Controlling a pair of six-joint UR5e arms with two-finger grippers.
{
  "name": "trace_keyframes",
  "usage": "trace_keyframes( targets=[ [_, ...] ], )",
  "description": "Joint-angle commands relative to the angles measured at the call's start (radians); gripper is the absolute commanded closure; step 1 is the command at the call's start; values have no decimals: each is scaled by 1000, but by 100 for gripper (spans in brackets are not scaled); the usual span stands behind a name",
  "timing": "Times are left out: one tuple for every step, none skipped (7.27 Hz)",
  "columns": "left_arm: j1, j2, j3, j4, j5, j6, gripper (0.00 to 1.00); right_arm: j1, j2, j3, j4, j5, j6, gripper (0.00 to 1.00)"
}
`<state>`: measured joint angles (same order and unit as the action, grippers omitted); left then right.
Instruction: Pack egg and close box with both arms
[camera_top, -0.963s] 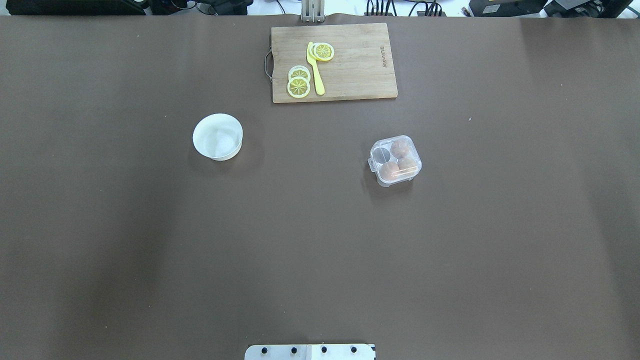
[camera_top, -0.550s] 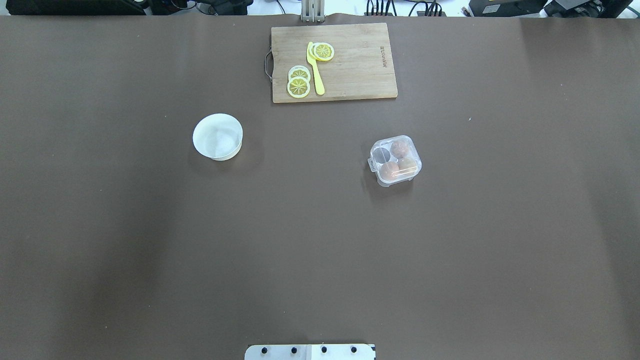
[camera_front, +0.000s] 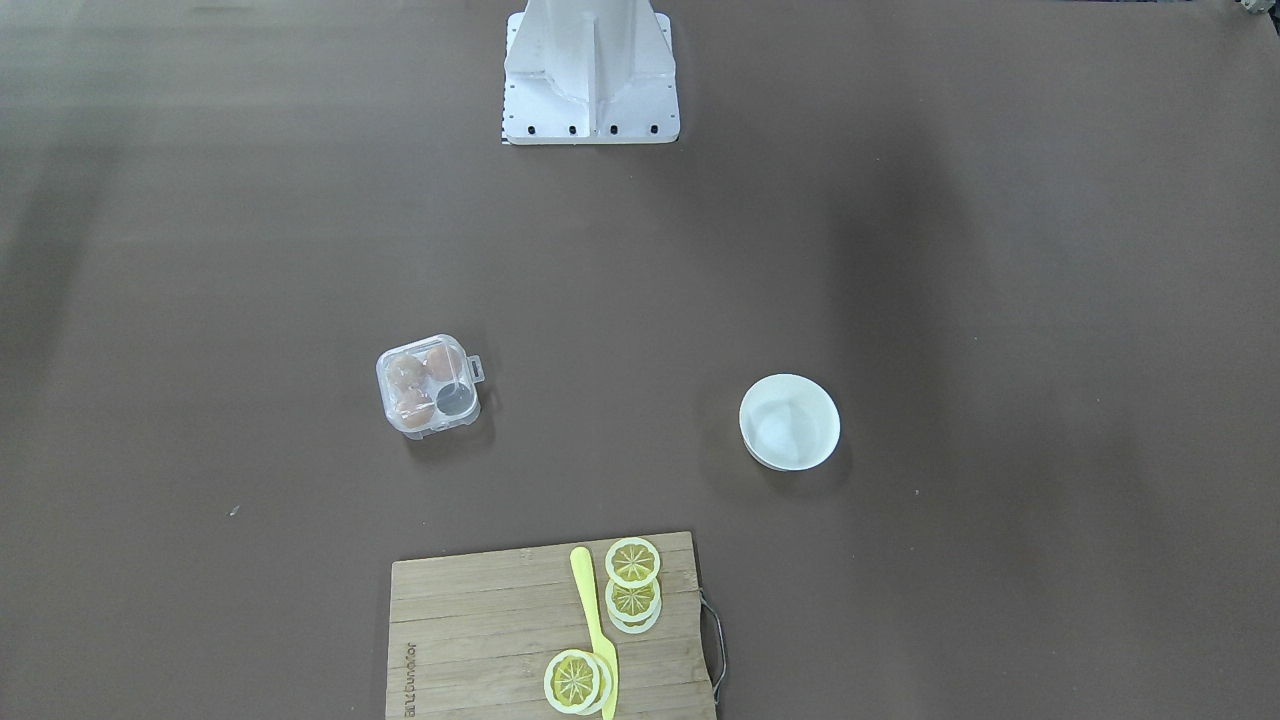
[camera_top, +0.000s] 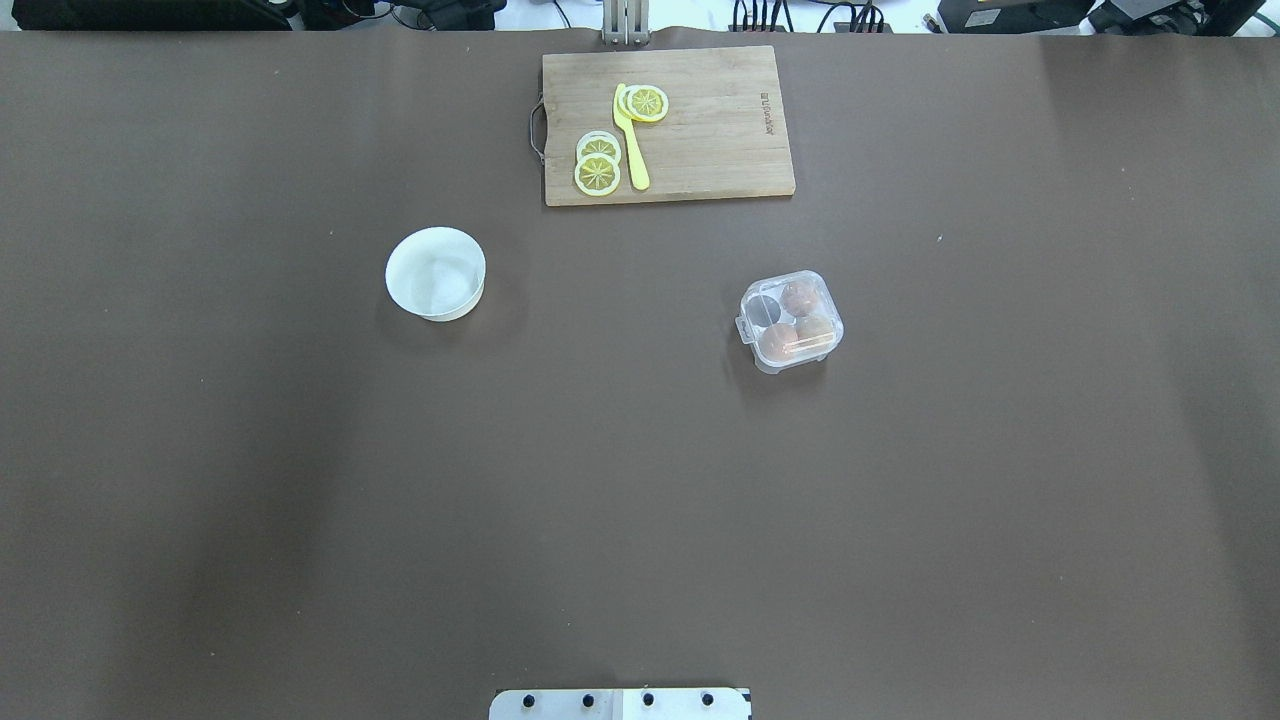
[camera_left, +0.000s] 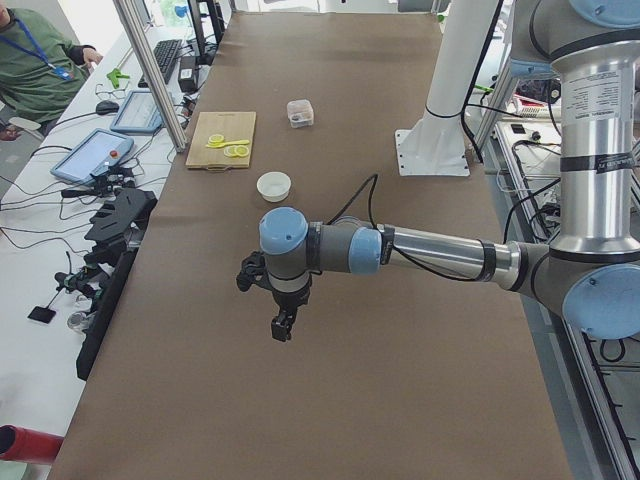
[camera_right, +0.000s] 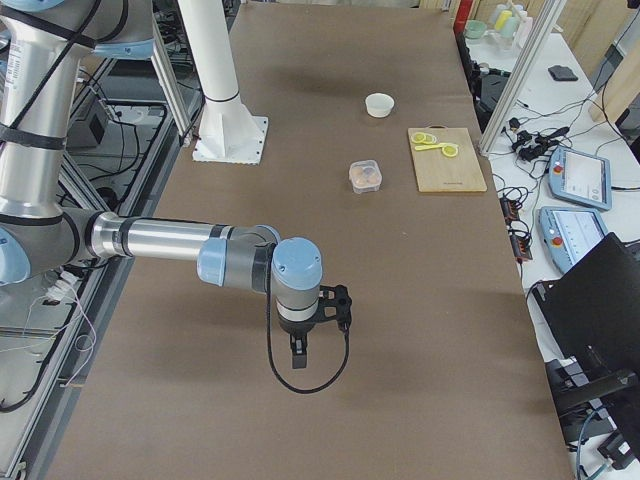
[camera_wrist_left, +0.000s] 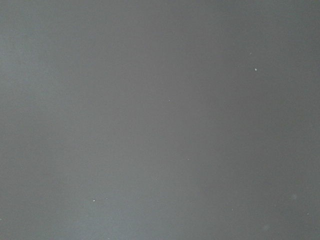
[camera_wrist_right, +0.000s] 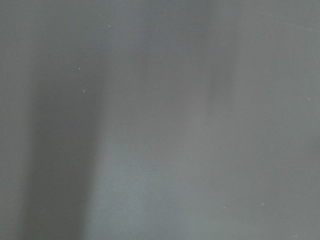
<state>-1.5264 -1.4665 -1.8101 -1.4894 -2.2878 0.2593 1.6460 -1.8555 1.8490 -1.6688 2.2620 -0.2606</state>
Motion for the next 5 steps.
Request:
trace_keyframes(
  targets=[
    [0, 0, 0, 0, 1, 0, 2, 2, 4, 18, -22, -7, 14, 0],
    [0, 0, 0, 0, 1, 0, 2, 0, 4, 21, -22, -10, 14, 0],
    [0, 2, 0, 0, 1, 0, 2, 0, 4, 21, -23, -12, 14, 0],
    [0, 2, 1, 0, 1, 0, 2, 0, 7, 22, -25, -12, 29, 0],
    [0, 2, 3, 0, 1, 0, 2, 0, 7, 44, -40, -13, 91, 0]
  ],
)
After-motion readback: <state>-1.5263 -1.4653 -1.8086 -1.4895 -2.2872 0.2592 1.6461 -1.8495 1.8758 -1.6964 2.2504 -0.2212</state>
